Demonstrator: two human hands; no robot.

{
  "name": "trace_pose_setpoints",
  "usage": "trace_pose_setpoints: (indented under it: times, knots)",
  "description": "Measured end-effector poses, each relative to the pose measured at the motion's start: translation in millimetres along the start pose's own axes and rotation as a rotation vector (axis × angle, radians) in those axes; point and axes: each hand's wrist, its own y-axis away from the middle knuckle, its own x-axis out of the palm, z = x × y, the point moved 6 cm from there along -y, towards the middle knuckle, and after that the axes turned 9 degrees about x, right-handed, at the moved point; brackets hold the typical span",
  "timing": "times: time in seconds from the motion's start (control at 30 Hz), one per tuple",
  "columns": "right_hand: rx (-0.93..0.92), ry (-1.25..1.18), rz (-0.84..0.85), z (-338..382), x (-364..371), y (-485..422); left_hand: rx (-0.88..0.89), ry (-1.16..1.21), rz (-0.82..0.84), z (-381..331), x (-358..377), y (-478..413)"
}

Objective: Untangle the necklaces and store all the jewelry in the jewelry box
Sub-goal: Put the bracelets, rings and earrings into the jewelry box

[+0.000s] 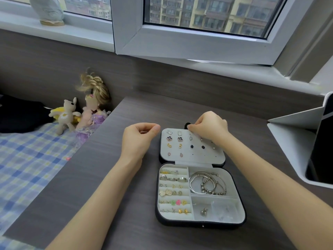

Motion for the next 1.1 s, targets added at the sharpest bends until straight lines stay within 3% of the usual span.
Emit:
trace_pose_setpoints:
  times: [0.1,0.3,0.43,0.6,0.73,0.87,1.1]
  knots:
    - [0.113,-0.053,0.03,-4,5,-3,-0.005,-0.024,0.005,1,1,0]
    - [-0.022,0.17,-0.137,6,-1,5,-0.034,-0.081,0.028,5,2,2]
    - [-0.02,0.038,-0.074,1,-5,6,-0.142,0.044,0.082,13,9,4]
    - [-0.082,-0.306,0.087,0,-19,15,-0.155,0.102,0.071,11,8,5]
    - [-0.225,-0.337,0.16,7,-35,31,-0.133,0.108,0.075,8,6,2]
    - [-0.291,-0.132,0.061,13,-41,44,-0.157,0.121,0.125,8,9,3]
    - [-0.353,-0.207,-0.09,14,-50,68,-0.141,0.1,0.188,2,6,0]
